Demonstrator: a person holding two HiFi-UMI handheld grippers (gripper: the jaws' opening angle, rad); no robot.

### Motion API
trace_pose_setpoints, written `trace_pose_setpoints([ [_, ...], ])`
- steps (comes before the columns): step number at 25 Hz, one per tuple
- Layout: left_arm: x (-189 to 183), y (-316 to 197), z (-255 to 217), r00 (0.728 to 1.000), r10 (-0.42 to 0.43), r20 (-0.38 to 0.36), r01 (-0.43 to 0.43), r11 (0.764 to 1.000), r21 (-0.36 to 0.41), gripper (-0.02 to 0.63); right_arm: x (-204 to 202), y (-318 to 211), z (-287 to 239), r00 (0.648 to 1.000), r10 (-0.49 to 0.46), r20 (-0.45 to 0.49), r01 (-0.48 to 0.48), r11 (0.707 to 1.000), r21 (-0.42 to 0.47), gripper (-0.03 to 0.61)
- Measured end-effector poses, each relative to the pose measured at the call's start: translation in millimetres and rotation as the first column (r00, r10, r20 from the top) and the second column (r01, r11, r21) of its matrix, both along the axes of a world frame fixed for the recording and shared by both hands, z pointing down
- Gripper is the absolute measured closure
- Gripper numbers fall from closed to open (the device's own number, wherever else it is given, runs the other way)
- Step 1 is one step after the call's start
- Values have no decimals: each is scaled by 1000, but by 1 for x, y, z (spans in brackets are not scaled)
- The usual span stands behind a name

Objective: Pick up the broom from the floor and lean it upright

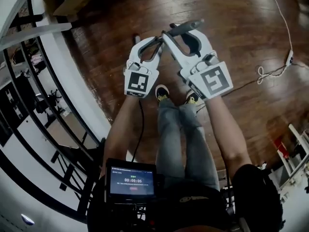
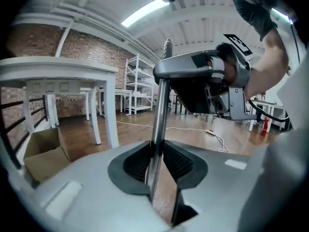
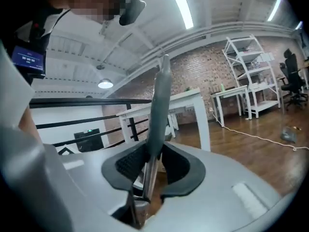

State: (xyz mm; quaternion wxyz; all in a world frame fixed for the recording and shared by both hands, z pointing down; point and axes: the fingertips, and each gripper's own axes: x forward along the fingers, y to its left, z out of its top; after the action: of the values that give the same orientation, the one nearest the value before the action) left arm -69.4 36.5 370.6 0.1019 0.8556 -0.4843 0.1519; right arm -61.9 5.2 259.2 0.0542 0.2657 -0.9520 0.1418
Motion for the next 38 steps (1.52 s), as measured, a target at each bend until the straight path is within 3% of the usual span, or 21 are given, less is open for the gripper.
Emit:
trace_pose_setpoints([
  [7, -82, -33, -51, 988, -107, -111, 108, 994, 2, 517, -119, -16, -59, 976, -200, -86, 209, 971, 118, 483],
  [12, -106, -86, -61, 983, -97, -155, 83, 992, -97, 517, -157, -68, -63, 967, -214, -134, 223, 973, 53, 483],
  [16, -125, -143, -33, 985, -71, -160, 40, 981, -190, 517, -179, -133, -29, 973, -194, -122, 190, 981, -45, 483],
  [19, -144, -175, -7, 990, -52, -129, 24, 977, -214, 517, -192, -170, -5, 977, -197, -88, 190, 979, -74, 483],
  [27, -169, -211, 7, 995, -47, -86, 34, 989, -147, 515, -207, -215, 10, 982, -187, -34, 183, 979, -86, 483],
  [38, -175, -204, 6, 994, -99, -45, 94, 991, -98, 508, -216, -205, 10, 970, -242, -32, 242, 970, -24, 471],
])
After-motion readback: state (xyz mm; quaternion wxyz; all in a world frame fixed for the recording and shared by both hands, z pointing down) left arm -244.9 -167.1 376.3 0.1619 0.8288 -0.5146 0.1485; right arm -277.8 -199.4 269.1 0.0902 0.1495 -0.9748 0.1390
